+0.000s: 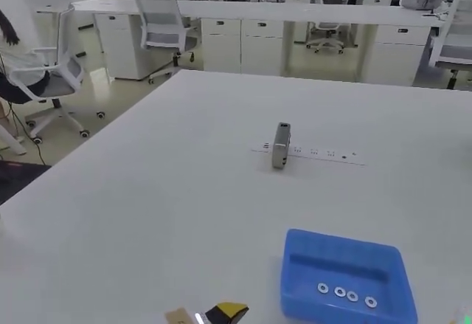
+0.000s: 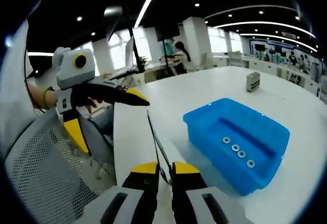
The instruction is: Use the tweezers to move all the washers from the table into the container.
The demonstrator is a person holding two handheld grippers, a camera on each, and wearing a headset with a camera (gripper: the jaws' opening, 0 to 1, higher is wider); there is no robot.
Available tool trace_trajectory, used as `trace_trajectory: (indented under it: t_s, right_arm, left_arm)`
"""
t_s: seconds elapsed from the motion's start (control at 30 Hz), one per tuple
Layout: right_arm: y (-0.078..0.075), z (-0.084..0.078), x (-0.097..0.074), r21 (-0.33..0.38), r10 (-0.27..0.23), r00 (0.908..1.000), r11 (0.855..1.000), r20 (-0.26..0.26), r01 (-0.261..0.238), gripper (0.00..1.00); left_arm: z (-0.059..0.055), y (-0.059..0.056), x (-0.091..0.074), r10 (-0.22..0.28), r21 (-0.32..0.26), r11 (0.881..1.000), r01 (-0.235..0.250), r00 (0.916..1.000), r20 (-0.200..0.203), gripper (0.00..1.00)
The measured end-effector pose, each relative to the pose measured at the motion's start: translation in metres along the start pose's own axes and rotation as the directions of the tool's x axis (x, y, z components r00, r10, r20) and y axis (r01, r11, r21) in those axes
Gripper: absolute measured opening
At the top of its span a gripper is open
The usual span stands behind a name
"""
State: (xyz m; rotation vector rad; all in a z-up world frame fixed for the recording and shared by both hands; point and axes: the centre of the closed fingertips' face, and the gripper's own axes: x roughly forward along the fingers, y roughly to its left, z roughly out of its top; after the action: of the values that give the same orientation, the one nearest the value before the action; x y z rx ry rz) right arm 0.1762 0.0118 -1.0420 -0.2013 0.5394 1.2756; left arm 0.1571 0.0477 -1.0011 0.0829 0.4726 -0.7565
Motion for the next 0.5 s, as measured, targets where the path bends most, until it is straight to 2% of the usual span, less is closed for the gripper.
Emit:
trace_trajectory:
  t_s: [0.1,0.27,0.5]
  right_arm:
    - [0.0046,0.0014,0.004,-0.023,0.006,0.9999,1.0,-0.014,-0.006,0.05]
    - [0.0033,0.0011,0.0056,-0.071,-0.005,0.9995,0.997,-0.03,0.003,0.05]
    - [0.0006,-0.0002,0.0037,-0.069,-0.014,0.9991,0.998,-0.04,0.011,0.04]
  left_arm:
    - [-0.0014,-0.0012,0.0007,-0.007,0.005,1.0,0.007,0.9999,-0.008,0.81]
    - [-0.0043,-0.0011,0.0014,-0.01,-0.007,1.0,0.01,0.9997,-0.02,0.8]
    - [-0.0058,-0.0005,0.0019,-0.005,0.01,1.0,0.005,0.9995,-0.03,0.8]
